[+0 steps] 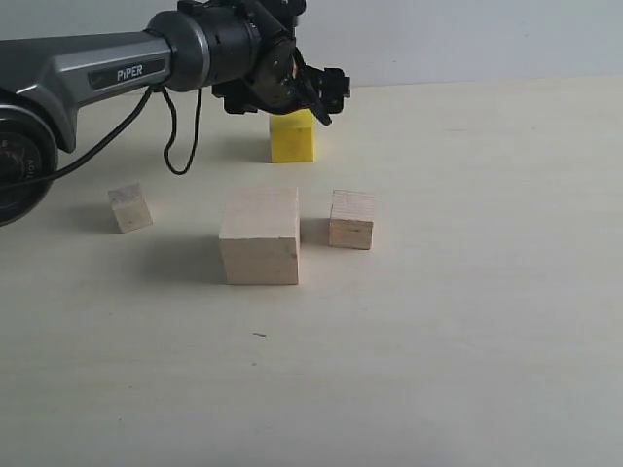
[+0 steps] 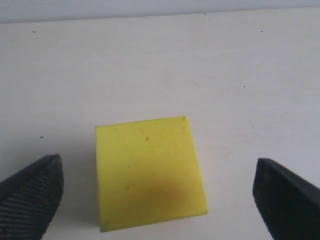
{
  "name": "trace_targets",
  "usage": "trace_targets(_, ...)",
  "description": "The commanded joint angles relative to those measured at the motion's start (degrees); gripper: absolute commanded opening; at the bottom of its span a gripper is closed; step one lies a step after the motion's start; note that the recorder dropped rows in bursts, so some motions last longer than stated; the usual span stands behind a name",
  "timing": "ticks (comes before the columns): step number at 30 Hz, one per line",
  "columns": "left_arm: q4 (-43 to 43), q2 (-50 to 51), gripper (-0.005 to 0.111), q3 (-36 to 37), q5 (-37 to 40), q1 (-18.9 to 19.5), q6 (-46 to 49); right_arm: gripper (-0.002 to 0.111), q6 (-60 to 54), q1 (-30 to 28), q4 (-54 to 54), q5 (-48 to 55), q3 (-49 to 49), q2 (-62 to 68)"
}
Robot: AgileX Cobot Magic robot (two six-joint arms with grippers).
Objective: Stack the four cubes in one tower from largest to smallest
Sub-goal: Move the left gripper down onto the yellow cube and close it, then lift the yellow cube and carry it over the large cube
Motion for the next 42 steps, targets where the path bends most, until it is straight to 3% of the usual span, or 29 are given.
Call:
trace_targets(1, -0.4, 1.4, 0.099, -0.4, 0.9, 0.1, 0.9, 0.0, -0.4, -0.4, -0.2, -0.3, 0.2, -0.4)
trace_targets(13, -0.4, 3.8, 0.095, -0.4, -2.0, 0.1, 0.9, 0.0, -0.4, -0.4, -0.3, -0.3, 0.2, -0.4)
trace_targets(16, -0.4, 3.9, 0.069, -0.4, -1.7, 0.1, 1.0, 0.0, -0.4, -0.4, -0.2, -0.3, 0.2, -0.4)
trace_targets(18, -0.4, 3.9, 0.043, -0.4, -1.0, 0.1, 1.0, 0.0, -0.4, -0.4, -0.2, -0.3, 0.2, -0.4)
trace_targets(20, -0.4, 3.6, 0.009, -0.4, -0.1, 0.1, 1.1, 0.0, -0.4, -0.4, -0.2, -0.3, 0.2, -0.4)
trace_targets(21, -0.2, 3.3, 0.0, -0.4, 0.5, 0.1, 1.4, 0.0, -0.4, -0.4, -0.2, -0.3, 0.2, -0.4)
trace_targets(27, -0.1, 0.3, 0.004, -0.4, 2.7, 0.1, 2.4, 0.0, -0.4, -0.4, -0.3, -0.3, 0.2, -0.4)
trace_targets(42, -4.2, -10.7, 0.004, -0.4, 17.3, 0.1, 5.3, 0.0, -0.4, -0.4, -0.2, -0.3, 0.2, -0.4)
